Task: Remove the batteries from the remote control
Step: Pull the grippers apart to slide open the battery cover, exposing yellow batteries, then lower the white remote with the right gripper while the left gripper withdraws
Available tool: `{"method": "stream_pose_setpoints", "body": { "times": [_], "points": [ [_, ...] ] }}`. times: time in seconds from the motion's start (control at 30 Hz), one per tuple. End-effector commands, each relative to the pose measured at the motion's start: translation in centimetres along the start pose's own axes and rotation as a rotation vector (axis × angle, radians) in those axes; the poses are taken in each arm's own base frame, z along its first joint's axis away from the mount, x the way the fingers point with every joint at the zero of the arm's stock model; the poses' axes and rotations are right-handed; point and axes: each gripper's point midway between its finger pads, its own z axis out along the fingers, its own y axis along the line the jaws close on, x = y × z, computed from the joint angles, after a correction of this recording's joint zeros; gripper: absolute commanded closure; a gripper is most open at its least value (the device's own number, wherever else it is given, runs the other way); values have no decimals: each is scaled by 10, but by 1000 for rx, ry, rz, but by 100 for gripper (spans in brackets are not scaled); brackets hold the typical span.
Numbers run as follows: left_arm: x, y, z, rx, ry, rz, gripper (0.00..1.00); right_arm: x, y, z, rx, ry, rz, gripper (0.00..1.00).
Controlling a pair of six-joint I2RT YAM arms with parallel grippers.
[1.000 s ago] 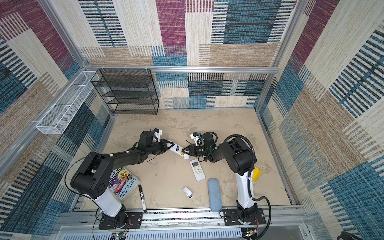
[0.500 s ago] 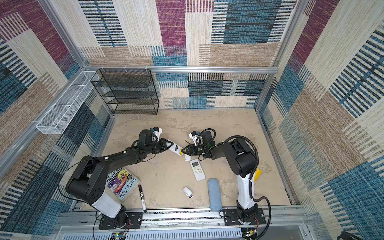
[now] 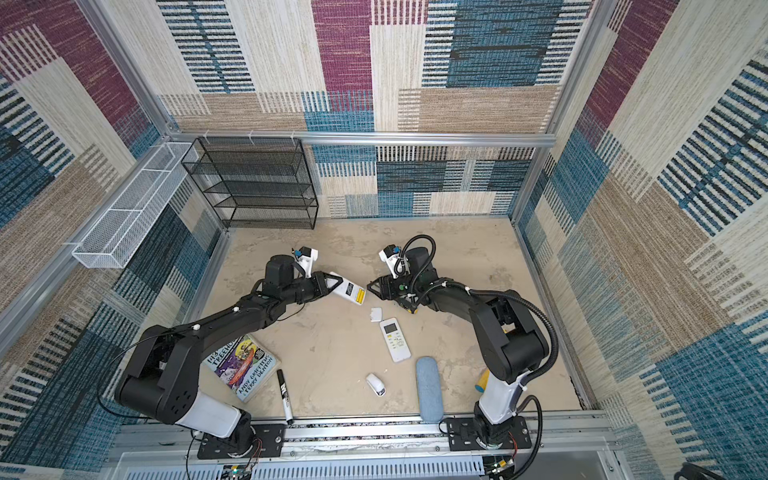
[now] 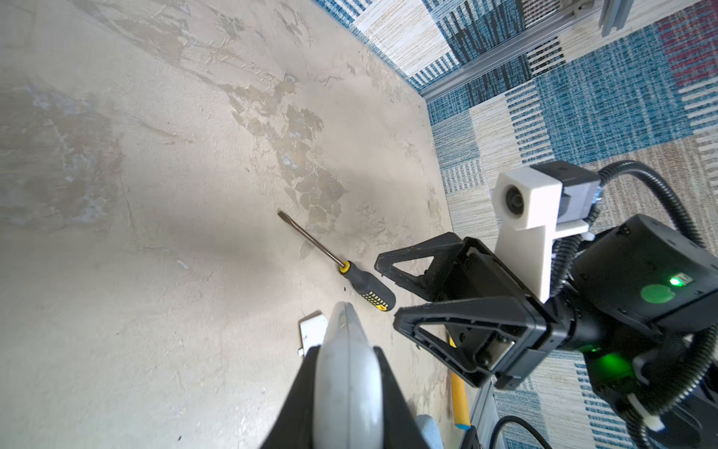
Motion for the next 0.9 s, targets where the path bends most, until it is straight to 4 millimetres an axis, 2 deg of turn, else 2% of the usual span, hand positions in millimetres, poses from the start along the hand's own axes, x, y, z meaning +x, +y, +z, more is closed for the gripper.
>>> {"method": "stream_pose_setpoints", "body": {
  "times": [0.0,0.13,0.23,0.3,0.43,0.5,0.6,0.67,0.87],
  "points": [
    [-1,-9,-3,36,4,-13,100,-1,-15,-11,126,6,-89,40],
    [8,-10,-4,53,39,-27,100,1,-3,-16,127,3,-208,35],
    [11,-10,-4,54,54,-18,100,2,20,-17,133,-27,-411,29],
    [12,-12,-5,62,64,-10,100,0,30,-16,127,-33,-489,27],
    [14,-17,-7,75,83,6,100,1,61,-12,60,-82,-702,24],
    [14,-18,-8,76,85,10,100,-3,70,-9,43,-103,-750,23],
    [13,-22,-11,83,82,20,100,-6,79,-2,-3,-97,-773,21],
    [12,-25,-13,87,82,28,100,-8,82,4,-20,-94,-787,16],
    [12,-29,-18,90,80,41,100,-12,77,24,-27,-47,-776,14]
  ]
}}
